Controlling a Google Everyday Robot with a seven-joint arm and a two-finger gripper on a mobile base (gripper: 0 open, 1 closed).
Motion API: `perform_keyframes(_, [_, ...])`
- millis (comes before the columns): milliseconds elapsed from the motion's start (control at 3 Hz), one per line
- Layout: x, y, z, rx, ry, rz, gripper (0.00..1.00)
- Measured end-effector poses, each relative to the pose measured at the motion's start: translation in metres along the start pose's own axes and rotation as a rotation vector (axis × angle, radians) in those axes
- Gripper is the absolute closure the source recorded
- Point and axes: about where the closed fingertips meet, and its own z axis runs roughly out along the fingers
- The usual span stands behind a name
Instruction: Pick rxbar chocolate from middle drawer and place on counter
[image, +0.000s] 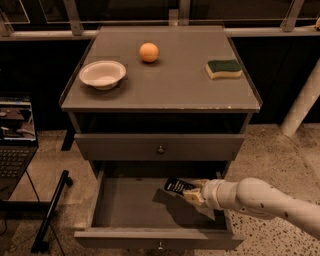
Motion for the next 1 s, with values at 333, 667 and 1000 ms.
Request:
perform_keyframes(333, [-0.001, 0.001, -0.002, 0.001, -0.006, -0.003, 1.0])
perform_keyframes(667, [-0.004, 0.003, 0.003, -0.027, 0.003, 0.019, 1.0])
perform_keyframes(1000, [-0.027, 0.029, -0.026, -0.031, -0.025, -0.007, 1.0])
